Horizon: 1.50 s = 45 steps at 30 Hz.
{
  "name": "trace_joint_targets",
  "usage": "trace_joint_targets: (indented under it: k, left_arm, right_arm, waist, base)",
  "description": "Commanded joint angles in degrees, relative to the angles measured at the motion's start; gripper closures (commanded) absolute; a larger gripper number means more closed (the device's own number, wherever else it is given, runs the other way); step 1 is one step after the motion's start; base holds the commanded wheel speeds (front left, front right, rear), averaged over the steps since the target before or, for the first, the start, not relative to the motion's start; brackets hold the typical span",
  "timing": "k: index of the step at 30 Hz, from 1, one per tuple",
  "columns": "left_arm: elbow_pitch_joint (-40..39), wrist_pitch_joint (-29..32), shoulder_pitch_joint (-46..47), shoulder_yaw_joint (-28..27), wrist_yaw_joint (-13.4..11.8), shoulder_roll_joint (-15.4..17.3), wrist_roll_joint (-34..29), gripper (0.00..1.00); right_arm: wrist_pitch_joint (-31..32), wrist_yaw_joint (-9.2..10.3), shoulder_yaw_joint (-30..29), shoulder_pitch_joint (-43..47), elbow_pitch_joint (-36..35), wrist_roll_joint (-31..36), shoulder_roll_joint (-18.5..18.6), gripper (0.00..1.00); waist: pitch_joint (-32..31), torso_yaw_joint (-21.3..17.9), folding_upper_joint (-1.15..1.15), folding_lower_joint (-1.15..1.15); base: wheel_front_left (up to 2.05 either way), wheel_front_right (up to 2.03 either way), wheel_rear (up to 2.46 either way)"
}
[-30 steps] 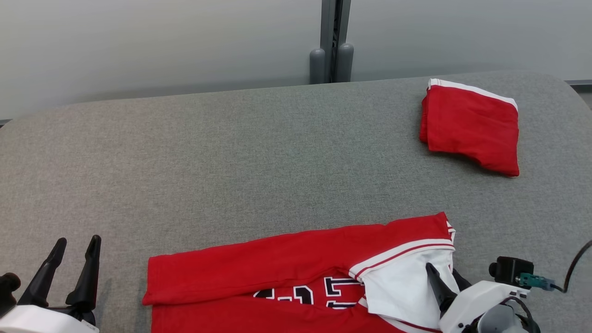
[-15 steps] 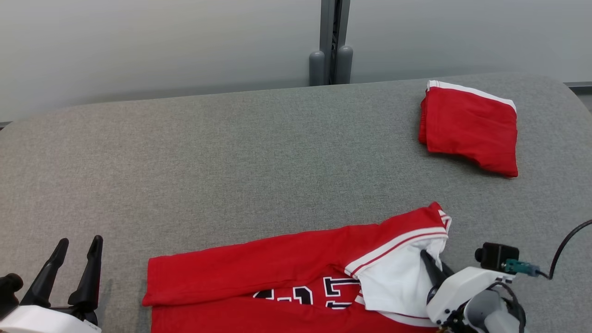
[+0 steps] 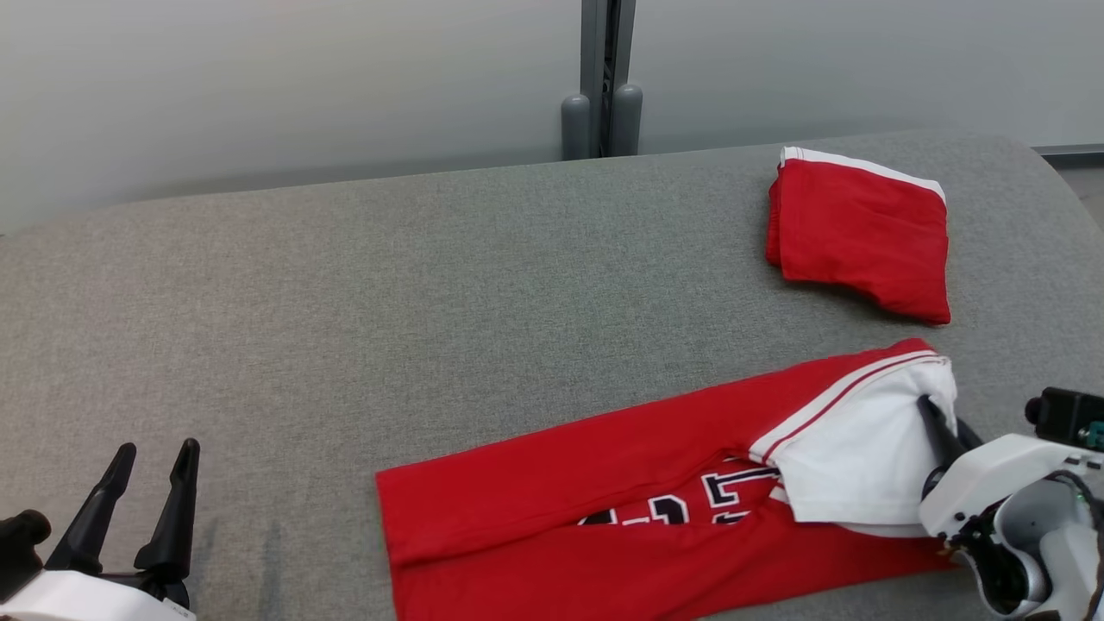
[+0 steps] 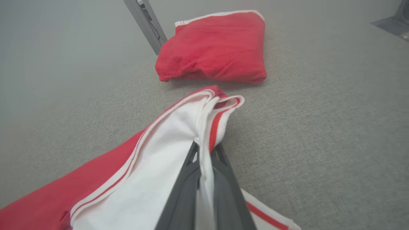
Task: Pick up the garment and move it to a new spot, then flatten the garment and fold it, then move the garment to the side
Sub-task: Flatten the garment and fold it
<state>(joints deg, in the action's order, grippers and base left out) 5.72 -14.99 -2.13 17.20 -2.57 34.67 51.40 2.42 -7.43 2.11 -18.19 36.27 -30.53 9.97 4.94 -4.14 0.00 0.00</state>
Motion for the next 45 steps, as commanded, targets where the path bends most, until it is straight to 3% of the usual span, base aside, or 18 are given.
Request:
trace_joint_targets:
  k: [1, 6, 13, 20, 25, 32, 45]
  left_arm:
    - [-0.16, -0.2, -0.38, 0.01, 0.3, -0.12, -0.6, 0.0]
    - [0.12, -0.2, 0.13, 0.05, 0.55, -0.41, -0.41, 0.0]
    - [1.12, -0.2, -0.34, -1.31, 0.13, -0.84, -0.34, 0.0]
    - [1.45, -0.16, -0.29, -1.67, -0.61, -1.5, -0.37, 0.0]
    - [1.7, 0.11, -0.29, -1.09, -1.01, -2.14, -0.5, 0.0]
    - [2.23, 0.65, 0.13, -0.04, -0.94, -2.84, -0.52, 0.0]
    - [3.9, 1.53, 1.82, 1.31, 0.15, -3.49, -0.48, 0.0]
  right_arm:
    - [0.55, -0.11, -0.94, 0.18, -0.75, 1.07, 0.78, 1.0]
    - [3.71, -0.11, -3.44, 1.81, -6.55, 4.02, -0.61, 1.0]
    - [7.72, -0.11, -4.12, 6.64, -20.35, 8.34, -3.76, 1.0]
    - [13.61, -0.12, 0.2, 11.6, -34.85, 9.74, -6.27, 1.0]
    - [17.26, -0.12, 4.46, 13.87, -40.85, 8.4, -6.91, 1.0]
    - [16.87, -0.12, 9.31, 14.31, -38.81, 2.71, -6.91, 1.0]
    - [9.83, -0.12, 17.03, 7.65, -22.62, -6.66, -6.89, 1.0]
  waist:
    - [0.07, -0.03, 0.0, 0.0]
    - [-0.02, 0.28, 0.0, 0.0]
    - [-1.31, 1.21, 0.0, 0.0]
    - [-2.45, 3.09, 0.0, 0.0]
    - [-3.22, 5.6, 0.0, 0.0]
    - [-3.55, 10.2, 0.0, 0.0]
    - [-3.15, 17.94, 0.0, 0.0]
  base:
    - [0.0, 0.0, 0.0]
    - [0.0, 0.0, 0.0]
    - [0.0, 0.0, 0.0]
    - [0.0, 0.0, 0.0]
    - [0.0, 0.0, 0.0]
    - [0.0, 0.0, 0.0]
    - [0.0, 0.0, 0.0]
